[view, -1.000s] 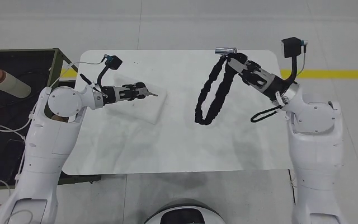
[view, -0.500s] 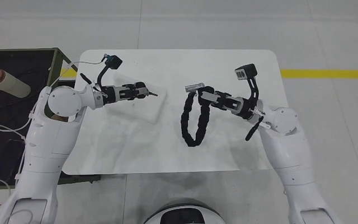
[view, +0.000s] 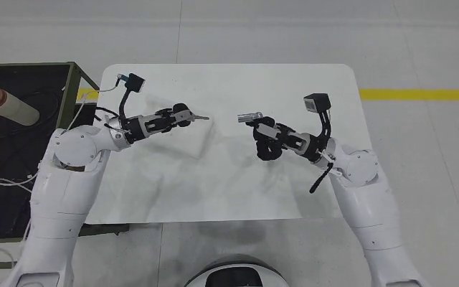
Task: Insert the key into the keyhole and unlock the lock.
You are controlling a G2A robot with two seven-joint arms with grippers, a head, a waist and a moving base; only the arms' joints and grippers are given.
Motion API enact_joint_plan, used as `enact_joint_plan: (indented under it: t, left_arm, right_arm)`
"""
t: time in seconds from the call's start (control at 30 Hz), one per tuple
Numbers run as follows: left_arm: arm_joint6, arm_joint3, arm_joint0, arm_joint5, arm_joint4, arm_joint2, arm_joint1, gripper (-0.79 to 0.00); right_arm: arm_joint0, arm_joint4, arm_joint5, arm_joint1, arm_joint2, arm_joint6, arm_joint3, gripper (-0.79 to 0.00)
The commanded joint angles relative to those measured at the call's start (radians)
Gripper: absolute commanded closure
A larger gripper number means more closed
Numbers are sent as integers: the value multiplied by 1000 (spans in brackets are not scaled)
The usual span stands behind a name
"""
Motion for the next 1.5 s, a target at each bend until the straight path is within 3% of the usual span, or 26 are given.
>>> enact_joint_plan:
  t: [0.0, 0.1, 0.17, 0.37, 0.5, 0.67, 0.8, 1.47]
  left_arm:
    - [-23, 36, 15, -46, -191, 12, -7, 0]
    - [-87, 101, -3, -30, -312, 46, -16, 0]
    - [-137, 127, -18, -55, -306, 62, -20, 0]
    - [-142, 131, -21, -57, -302, 63, -20, 0]
    - [-88, 58, 50, -59, -291, 47, -22, 0]
    - [10, 51, 74, -93, -262, 50, -33, 0]
    - [46, 42, 76, -66, -194, 62, -38, 0]
    - [3, 48, 64, 1, -176, 75, -56, 0]
  right_arm:
    - [-2, -39, 6, -3, -15, -41, -1, 0]
    - [-1, -85, 6, -7, -36, -93, 5, 0]
    - [0, -87, 3, -8, -37, -98, 5, 0]
    - [0, -87, 3, -8, -37, -98, 5, 0]
    - [-64, -125, 7, -7, -32, -165, -51, 0]
    - [-82, -144, 7, -12, -53, -221, -67, 0]
    - [-85, -145, 2, -15, -70, -235, -69, 0]
    - [-82, -224, -20, -16, -95, -246, -70, 0]
